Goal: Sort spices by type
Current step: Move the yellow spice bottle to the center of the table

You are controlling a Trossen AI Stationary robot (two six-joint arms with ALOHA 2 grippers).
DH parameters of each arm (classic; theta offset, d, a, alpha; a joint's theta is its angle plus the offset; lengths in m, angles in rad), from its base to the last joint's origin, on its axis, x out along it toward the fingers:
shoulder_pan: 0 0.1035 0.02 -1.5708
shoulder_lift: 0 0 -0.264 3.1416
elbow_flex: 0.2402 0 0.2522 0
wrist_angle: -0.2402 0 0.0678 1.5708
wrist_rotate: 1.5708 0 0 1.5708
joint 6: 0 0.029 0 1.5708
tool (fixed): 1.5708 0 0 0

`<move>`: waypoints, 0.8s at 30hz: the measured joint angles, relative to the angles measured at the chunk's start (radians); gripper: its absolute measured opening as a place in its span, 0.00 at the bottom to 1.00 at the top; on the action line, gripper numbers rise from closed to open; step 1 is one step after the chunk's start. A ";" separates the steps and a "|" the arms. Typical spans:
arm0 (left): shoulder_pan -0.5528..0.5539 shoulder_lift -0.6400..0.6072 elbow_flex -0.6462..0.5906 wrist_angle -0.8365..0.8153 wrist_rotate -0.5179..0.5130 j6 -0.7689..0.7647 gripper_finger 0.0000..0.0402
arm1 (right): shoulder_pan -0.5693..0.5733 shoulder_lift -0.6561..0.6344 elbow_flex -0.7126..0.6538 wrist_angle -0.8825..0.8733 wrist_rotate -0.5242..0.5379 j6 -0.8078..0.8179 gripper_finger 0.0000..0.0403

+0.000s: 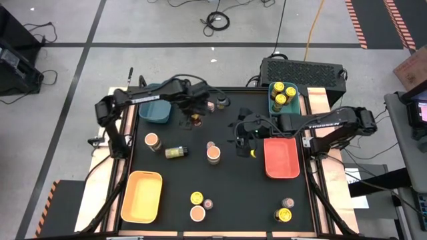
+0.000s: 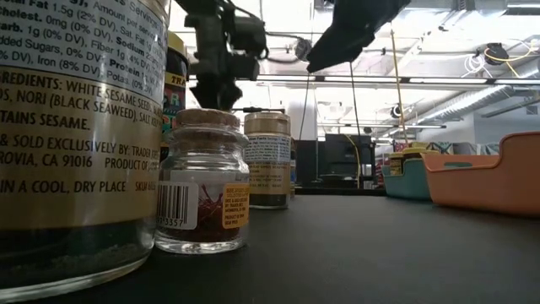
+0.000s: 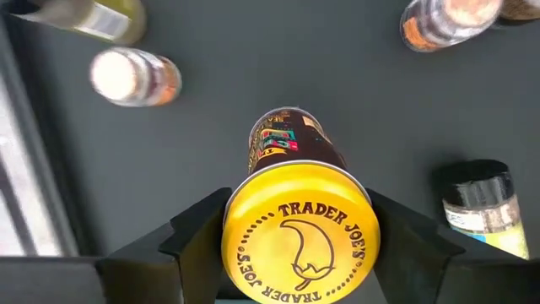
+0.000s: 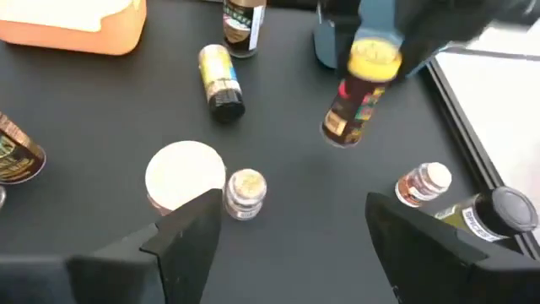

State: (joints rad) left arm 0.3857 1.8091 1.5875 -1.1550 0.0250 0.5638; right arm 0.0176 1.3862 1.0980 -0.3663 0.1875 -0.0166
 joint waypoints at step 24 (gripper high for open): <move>-0.006 0.090 0.000 0.018 0.053 -0.007 0.65 | -0.003 -0.005 -0.075 0.056 0.000 0.031 0.71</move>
State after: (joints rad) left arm 0.3794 1.8988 1.5871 -1.1370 0.0784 0.5564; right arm 0.0151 1.3815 1.0225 -0.3103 0.1872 0.0147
